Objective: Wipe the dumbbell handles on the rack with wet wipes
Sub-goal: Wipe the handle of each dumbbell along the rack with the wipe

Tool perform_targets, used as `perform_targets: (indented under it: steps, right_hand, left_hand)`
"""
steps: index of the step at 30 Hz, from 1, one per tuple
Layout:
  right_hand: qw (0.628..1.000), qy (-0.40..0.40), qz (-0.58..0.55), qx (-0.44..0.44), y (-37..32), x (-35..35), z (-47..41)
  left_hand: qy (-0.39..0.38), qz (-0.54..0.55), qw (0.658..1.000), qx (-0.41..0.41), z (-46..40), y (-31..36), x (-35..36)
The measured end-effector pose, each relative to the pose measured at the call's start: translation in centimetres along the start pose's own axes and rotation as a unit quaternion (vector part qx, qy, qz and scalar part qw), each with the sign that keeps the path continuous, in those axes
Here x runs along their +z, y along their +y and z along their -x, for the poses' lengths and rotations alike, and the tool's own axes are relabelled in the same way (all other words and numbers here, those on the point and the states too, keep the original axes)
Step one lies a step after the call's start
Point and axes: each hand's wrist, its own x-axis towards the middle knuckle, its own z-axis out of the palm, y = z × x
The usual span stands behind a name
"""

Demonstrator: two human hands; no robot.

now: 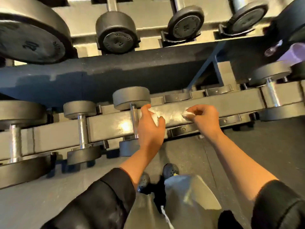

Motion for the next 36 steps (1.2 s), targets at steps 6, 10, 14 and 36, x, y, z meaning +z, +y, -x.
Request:
perform_targets:
  steps: [6, 10, 14, 36]
  right_hand:
    - [0.994, 0.091, -0.051, 0.025, 1.0, -8.8, 0.8]
    - [0.988, 0.136, -0.066, 0.023, 2.6, -15.3, -0.1]
    - [0.984, 0.15, -0.091, 0.033, 6.1, -22.1, -2.2]
    - [0.998, 0.04, 0.015, 0.044, 17.5, -38.3, -20.7]
  left_hand:
    - [-0.09, -0.008, 0.994, 0.064, 1.6, 6.8, 5.0]
    - [-0.114, -0.016, 0.99, 0.081, 2.3, 10.5, 10.1]
    - [-0.122, -0.008, 0.99, 0.075, 2.6, 13.6, 17.1]
    - [-0.125, -0.013, 0.986, -0.106, -0.5, 20.0, 44.2]
